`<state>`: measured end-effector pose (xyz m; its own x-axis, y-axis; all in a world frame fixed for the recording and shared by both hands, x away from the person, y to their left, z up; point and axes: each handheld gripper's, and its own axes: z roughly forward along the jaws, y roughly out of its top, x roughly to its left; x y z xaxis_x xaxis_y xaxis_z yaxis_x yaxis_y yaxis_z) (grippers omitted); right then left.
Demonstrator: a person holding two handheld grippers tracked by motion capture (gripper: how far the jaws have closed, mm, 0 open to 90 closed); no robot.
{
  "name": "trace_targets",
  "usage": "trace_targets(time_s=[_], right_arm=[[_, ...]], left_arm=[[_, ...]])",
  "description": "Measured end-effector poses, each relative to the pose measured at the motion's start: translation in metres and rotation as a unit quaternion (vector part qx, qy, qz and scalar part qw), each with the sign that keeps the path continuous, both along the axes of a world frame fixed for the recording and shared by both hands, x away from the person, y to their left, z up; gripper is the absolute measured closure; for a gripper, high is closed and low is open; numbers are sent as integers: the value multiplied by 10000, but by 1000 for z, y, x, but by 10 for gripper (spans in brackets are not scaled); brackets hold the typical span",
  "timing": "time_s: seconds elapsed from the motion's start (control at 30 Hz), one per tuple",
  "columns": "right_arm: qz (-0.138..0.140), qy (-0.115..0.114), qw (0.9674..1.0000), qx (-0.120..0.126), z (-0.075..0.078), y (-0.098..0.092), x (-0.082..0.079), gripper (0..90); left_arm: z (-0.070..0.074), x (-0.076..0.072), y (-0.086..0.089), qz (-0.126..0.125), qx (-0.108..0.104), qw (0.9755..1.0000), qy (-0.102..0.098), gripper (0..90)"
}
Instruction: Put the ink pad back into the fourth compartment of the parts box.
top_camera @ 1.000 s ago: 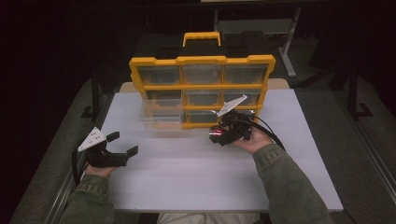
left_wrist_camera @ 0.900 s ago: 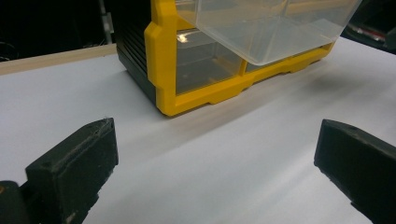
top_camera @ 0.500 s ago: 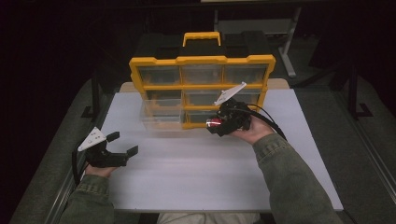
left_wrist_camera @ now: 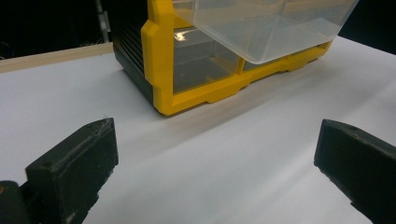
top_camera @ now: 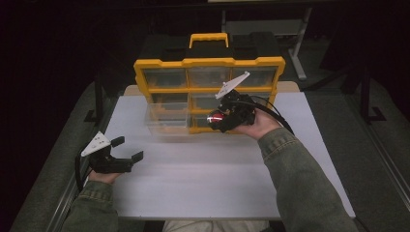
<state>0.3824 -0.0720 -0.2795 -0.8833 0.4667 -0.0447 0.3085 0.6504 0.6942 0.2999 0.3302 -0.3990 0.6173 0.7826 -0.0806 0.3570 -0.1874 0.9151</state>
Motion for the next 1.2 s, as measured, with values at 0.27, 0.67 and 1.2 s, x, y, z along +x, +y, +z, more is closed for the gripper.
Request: trace_targets(time_s=[0.27, 0.67, 1.2], right_arm=[[168, -124, 9998, 3, 23, 17, 2, 291], [245, -217, 9995, -4, 43, 37, 8, 291], [316, -197, 9992, -112, 49, 59, 16, 291]], left_arm=[[-1, 1, 0, -17, 13, 10000, 15, 0], [-1, 2, -1, -51, 4, 10000, 43, 0], [-1, 2, 0, -61, -24, 10000, 38, 0]])
